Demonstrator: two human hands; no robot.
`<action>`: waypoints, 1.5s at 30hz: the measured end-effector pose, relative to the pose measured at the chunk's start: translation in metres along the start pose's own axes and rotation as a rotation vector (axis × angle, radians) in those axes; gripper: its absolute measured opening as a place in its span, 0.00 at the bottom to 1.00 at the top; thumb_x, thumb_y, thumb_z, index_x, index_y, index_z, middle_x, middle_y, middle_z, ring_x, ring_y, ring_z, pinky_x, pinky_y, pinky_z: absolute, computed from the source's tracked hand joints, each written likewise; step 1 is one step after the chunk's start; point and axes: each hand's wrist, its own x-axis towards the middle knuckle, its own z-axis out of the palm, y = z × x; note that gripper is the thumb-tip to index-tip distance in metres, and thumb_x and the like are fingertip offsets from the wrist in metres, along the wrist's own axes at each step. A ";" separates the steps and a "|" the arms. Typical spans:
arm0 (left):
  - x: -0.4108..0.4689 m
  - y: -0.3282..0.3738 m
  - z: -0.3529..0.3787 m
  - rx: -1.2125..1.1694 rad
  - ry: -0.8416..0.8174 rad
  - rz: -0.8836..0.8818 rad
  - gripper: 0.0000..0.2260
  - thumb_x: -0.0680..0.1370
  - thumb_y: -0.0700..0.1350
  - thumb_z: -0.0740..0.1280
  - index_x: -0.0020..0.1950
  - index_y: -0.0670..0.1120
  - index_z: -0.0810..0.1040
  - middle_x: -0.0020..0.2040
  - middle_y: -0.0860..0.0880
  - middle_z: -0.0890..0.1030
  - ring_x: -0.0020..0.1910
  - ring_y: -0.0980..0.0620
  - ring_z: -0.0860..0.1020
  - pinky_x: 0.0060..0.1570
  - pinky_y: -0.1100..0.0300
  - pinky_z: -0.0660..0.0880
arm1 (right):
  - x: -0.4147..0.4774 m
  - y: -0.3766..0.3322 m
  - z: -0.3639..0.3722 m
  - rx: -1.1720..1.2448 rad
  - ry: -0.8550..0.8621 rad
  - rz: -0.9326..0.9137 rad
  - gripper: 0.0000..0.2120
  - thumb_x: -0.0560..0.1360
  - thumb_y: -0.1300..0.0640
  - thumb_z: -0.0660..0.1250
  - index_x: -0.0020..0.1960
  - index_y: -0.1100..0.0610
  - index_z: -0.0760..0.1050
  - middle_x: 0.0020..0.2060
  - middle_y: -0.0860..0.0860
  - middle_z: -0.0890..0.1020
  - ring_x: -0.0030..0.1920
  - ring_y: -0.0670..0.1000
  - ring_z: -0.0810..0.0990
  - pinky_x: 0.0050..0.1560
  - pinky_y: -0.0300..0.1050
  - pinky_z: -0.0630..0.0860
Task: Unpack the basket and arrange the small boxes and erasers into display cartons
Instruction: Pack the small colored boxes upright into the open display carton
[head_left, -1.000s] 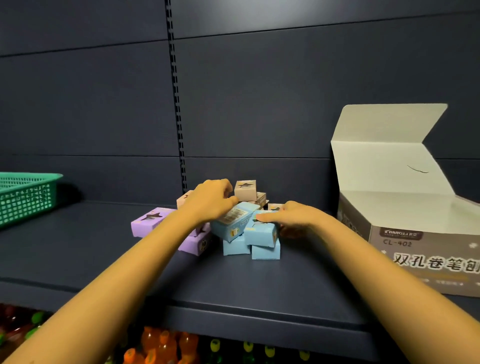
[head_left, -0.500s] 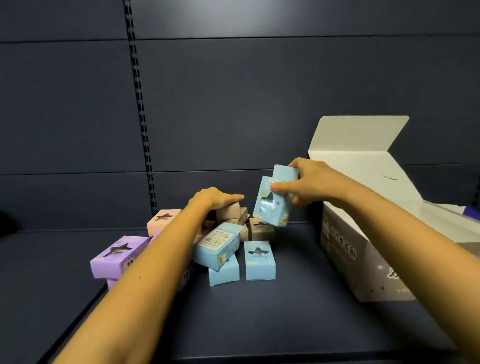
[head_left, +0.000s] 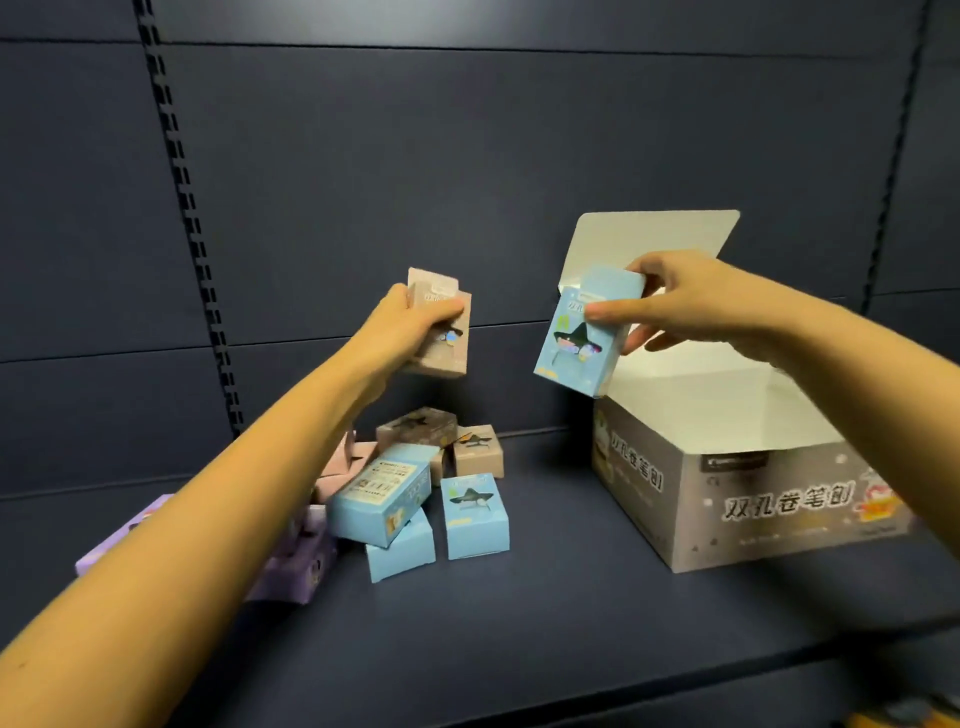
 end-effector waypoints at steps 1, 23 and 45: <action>-0.002 0.007 0.007 -0.036 -0.008 0.021 0.10 0.77 0.51 0.64 0.55 0.47 0.71 0.45 0.51 0.80 0.41 0.57 0.79 0.38 0.64 0.75 | -0.001 0.004 -0.008 -0.015 0.005 0.004 0.18 0.71 0.46 0.69 0.54 0.55 0.71 0.44 0.49 0.80 0.40 0.48 0.80 0.39 0.39 0.76; 0.012 0.043 0.162 0.527 -0.220 0.185 0.21 0.67 0.49 0.76 0.55 0.48 0.73 0.51 0.51 0.78 0.47 0.53 0.79 0.45 0.63 0.77 | 0.052 0.137 -0.088 -0.252 -0.306 -0.112 0.20 0.69 0.49 0.71 0.57 0.56 0.72 0.53 0.52 0.79 0.48 0.49 0.82 0.46 0.42 0.81; 0.019 0.011 0.181 1.084 -0.182 0.218 0.20 0.65 0.53 0.77 0.51 0.46 0.77 0.52 0.51 0.75 0.45 0.54 0.71 0.45 0.57 0.74 | 0.079 0.166 -0.036 -0.463 -0.408 -0.383 0.19 0.69 0.45 0.72 0.53 0.52 0.69 0.47 0.47 0.77 0.43 0.45 0.75 0.41 0.34 0.72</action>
